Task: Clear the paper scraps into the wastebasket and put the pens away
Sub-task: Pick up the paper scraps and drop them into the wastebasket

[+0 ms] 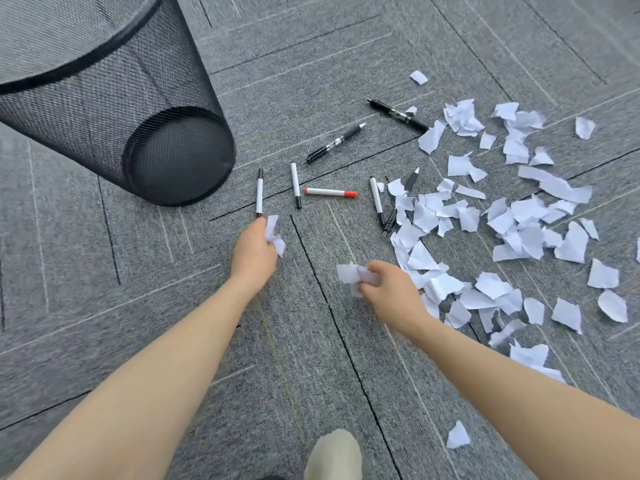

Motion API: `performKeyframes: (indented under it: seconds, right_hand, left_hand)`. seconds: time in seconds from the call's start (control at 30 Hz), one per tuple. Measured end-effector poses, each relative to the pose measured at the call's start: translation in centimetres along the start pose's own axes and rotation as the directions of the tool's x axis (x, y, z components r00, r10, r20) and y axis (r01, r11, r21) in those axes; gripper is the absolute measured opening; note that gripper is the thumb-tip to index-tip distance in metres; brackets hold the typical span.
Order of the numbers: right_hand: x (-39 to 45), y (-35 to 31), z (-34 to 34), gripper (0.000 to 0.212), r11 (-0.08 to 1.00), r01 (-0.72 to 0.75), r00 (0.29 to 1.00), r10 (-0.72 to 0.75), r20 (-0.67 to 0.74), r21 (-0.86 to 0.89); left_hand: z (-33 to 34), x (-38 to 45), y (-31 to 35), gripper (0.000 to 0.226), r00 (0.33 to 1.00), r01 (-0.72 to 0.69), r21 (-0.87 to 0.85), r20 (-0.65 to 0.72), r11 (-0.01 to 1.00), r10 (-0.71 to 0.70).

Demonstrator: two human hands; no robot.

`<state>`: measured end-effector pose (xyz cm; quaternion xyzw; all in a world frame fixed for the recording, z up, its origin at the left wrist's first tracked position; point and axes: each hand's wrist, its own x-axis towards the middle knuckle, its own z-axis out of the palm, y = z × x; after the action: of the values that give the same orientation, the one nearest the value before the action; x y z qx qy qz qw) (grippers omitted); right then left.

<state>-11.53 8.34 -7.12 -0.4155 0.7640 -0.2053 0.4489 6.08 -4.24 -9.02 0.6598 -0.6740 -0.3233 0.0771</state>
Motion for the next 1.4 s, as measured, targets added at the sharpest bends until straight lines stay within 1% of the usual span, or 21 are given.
performKeyframes:
  seconds: [0.1,0.17,0.23,0.3,0.37,0.47,0.57,0.6,0.67,0.7,0.73,0.8,0.9,0.93,1.0,1.07,1.13,1.2,1.27,1.33,1.4]
  right_hand:
    - [1.7,-2.9,-0.3,0.016,0.995,0.026,0.999,-0.022,-0.033,0.100]
    - [2.8,-6.2,-0.8,0.018,0.988,0.068,0.997,-0.061,-0.056,0.142]
    - [3.6,-10.9,-1.5,0.008,0.971,0.157,0.986,-0.144,-0.086,0.179]
    - [3.9,-16.7,-2.6,0.013,0.915,0.320,0.946,-0.294,-0.136,0.246]
    - [3.3,-23.2,-4.1,0.010,0.809,0.505,0.863,-0.466,-0.197,0.300]
    - [2.5,-31.8,-5.7,0.018,0.661,0.686,0.727,-0.634,-0.264,0.303]
    - [3.7,-37.2,-4.7,0.021,0.658,0.744,0.665,-0.711,-0.229,0.118]
    - [4.4,-38.0,-3.9,0.016,0.689,0.725,0.673,-0.715,-0.189,-0.023]
    - [5.4,-37.6,-2.1,0.013,0.671,0.596,0.708,-0.698,-0.105,-0.441]
    - [5.8,-36.5,-1.3,0.026,0.626,0.522,0.733,-0.677,-0.071,-0.579]
    - [5.9,-35.3,-0.8,0.043,0.607,0.480,0.759,-0.650,-0.047,-0.633]
    - [6.0,-33.0,-0.2,0.051,0.615,0.494,0.746,-0.662,-0.064,-0.615]
    - [5.5,-30.9,-0.7,0.035,0.547,0.611,0.618,-0.782,-0.088,-0.572]
    - [5.3,-30.4,-1.3,0.032,0.541,0.636,0.597,-0.797,-0.093,-0.550]
    - [4.9,-28.8,-3.1,0.028,0.530,0.657,0.578,-0.811,-0.093,-0.536]
    - [5.2,-26.6,-5.1,0.027,0.515,0.635,0.589,-0.805,-0.070,-0.575]
    - [5.9,-23.8,-7.1,0.027,0.562,0.575,0.658,-0.749,-0.071,-0.595]
    - [6.8,-20.9,-8.9,0.027,0.654,0.493,0.743,-0.660,-0.114,-0.573]
    - [7.4,-18.2,-10.4,0.026,0.750,0.423,0.804,-0.569,-0.170,-0.509]
    - [7.6,-15.4,-11.4,0.024,0.827,0.372,0.851,-0.485,-0.200,-0.422]
    - [7.4,-12.2,-12.0,0.022,0.878,0.289,0.905,-0.380,-0.189,-0.383]
  left_hand:
    - [-1.4,-1.1,0.4,0.018,1.000,0.026,-0.141,0.009,0.990,-0.025]
    - [-3.1,-2.1,1.9,0.010,0.998,-0.052,-0.193,-0.031,0.980,0.047]
    - [-6.0,-2.8,4.2,0.021,0.971,-0.211,-0.224,-0.161,0.951,0.178]
    - [-10.2,-3.2,6.9,0.027,0.893,-0.385,-0.252,-0.344,0.888,0.290]
    - [-15.0,-3.2,9.1,0.018,0.777,-0.502,-0.218,-0.538,0.837,0.326]
    - [-22.0,-2.7,11.0,0.006,0.639,-0.530,-0.228,-0.741,0.817,0.208]
    - [-26.9,-0.9,11.2,0.021,0.560,-0.434,-0.249,-0.827,0.866,0.043]
    - [-27.6,0.0,10.9,0.026,0.577,-0.358,-0.261,-0.816,0.896,-0.007]
    - [-27.9,2.2,9.8,0.035,0.708,-0.108,-0.246,-0.699,0.963,-0.099]
    - [-27.6,3.2,8.9,0.042,0.785,0.036,-0.192,-0.602,0.981,-0.146]
    - [-27.3,4.1,7.9,0.051,0.851,0.147,-0.136,-0.488,0.980,-0.196]
    - [-26.7,5.0,6.6,0.057,0.907,0.240,-0.041,-0.347,0.970,-0.239]
    - [-26.1,5.4,5.6,0.028,0.892,0.173,0.018,-0.427,0.985,-0.149]
    - [-25.9,5.3,5.4,0.021,0.886,0.149,0.020,-0.447,0.989,-0.124]
    - [-25.5,5.4,5.6,0.030,0.895,0.142,0.065,-0.435,0.988,-0.100]
    - [-25.1,5.6,6.2,0.041,0.914,0.227,0.203,-0.383,0.952,-0.137]
    - [-24.9,5.3,7.0,0.047,0.905,0.344,0.323,-0.363,0.882,-0.220]
    - [-25.2,4.6,7.9,0.045,0.879,0.379,0.290,-0.409,0.879,-0.244]
    - [-25.2,3.7,9.0,0.045,0.847,0.255,0.232,-0.522,0.939,-0.101]
    - [-23.6,2.7,11.1,0.048,0.777,-0.006,0.286,-0.602,0.958,0.185]
    - [-19.9,1.6,14.3,0.043,0.708,-0.307,0.358,-0.533,0.882,0.463]
